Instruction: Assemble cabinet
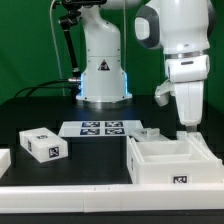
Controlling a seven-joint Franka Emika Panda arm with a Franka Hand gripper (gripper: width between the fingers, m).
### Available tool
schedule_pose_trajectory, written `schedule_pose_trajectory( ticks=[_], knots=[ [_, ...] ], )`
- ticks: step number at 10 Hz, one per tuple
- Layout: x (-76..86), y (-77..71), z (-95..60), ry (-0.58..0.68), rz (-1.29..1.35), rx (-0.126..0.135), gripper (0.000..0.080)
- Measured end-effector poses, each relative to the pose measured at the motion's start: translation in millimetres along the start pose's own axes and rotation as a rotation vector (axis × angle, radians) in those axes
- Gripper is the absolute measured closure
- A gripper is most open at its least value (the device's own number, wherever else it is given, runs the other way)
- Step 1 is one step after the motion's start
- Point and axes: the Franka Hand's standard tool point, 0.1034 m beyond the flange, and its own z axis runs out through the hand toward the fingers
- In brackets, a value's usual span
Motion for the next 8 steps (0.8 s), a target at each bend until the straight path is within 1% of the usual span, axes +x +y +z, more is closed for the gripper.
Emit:
schedule_pose_trajectory(
  ticks=[1,2,3,4,5,6,7,8],
  knots=[
    [-0.7,-2.2,5.0,0.000,0.003,0.008,0.0003],
    [-0.9,-3.2,8.3,0.003,0.005,0.009,0.0003],
    [-1.7,-5.7,12.5,0.003,0.008,0.016,0.0003],
    [-1.9,-6.1,13.0,0.002,0.010,0.017,0.0003],
    [-2.0,-6.2,13.2,0.002,0.010,0.018,0.0106],
    [-2.5,-6.7,13.8,0.002,0.011,0.019,0.0253],
    [-3.0,-6.8,14.2,0.001,0.012,0.020,0.0253],
    [-3.1,-6.9,14.2,0.001,0.012,0.020,0.0430]
  ],
)
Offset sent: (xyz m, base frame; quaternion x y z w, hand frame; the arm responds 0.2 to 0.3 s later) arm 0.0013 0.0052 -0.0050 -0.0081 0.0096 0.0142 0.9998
